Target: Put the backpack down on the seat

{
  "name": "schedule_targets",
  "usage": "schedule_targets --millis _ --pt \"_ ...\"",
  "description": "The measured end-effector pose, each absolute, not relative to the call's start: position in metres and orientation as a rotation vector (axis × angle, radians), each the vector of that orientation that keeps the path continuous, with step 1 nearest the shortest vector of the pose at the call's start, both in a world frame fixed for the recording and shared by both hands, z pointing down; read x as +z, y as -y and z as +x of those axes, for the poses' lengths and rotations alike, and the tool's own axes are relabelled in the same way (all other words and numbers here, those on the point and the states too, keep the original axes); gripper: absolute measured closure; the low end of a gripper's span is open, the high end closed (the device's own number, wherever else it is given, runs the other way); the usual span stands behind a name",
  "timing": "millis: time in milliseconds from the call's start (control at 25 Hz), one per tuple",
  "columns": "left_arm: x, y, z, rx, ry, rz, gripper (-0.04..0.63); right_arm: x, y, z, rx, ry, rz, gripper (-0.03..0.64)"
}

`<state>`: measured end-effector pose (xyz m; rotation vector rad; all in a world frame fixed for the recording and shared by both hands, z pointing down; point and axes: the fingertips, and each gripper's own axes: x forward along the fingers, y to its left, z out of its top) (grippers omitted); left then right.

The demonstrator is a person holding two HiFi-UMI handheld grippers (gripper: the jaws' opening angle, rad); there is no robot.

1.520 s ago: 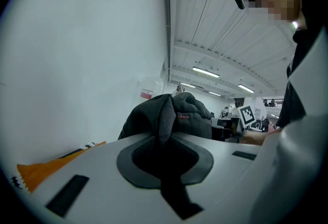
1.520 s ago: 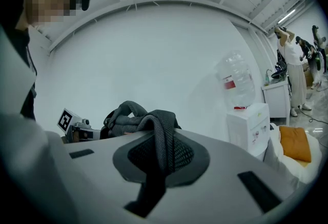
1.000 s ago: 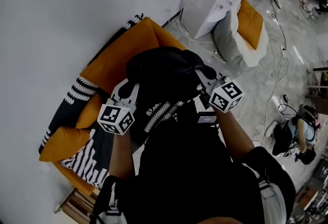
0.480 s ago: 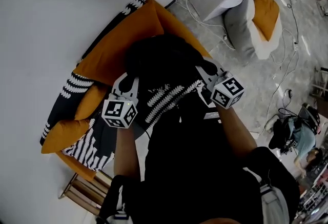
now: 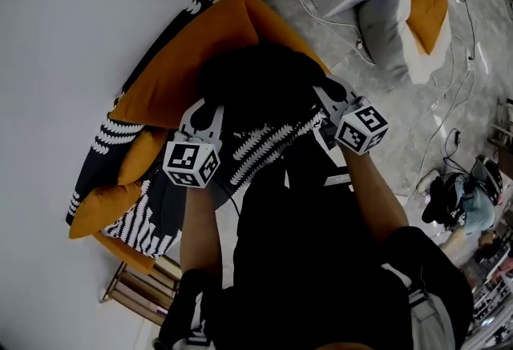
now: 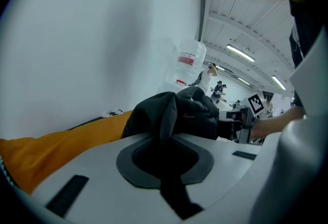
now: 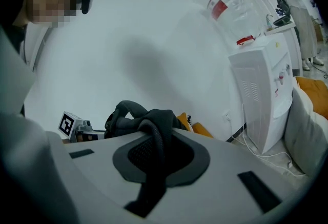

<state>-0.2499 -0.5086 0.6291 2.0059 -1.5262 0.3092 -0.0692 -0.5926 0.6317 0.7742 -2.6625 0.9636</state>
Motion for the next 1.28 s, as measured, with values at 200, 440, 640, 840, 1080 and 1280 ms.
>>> schedule_targets --millis 200,440,640,840,1080,1280 --pt "0.650 0.528 -0.258 0.323 1.542 1.954 0.560 0.652 0.612 -0.078 0.922 2.637 0.768 0.571" --pt "0.672 0.543 -0.259 0.338 1.544 1.917 0.558 0.681 0.630 -0.080 0.904 2.563 0.823 0.570" --pt "0.692 0.560 -0.261 0.375 1.540 1.874 0.558 0.705 0.648 -0.082 0.915 2.510 0.838 0.569" --pt "0.711 0.577 -0.262 0.419 1.513 1.853 0.557 0.733 0.668 -0.085 0.991 2.481 0.849 0.569" --pt "0.726 0.593 -0.267 0.463 1.535 1.812 0.555 0.754 0.687 -0.092 0.951 2.455 0.833 0.563" --pt "0.745 0.609 -0.278 0.519 1.567 1.738 0.554 0.771 0.699 -0.101 0.924 2.411 0.858 0.557"
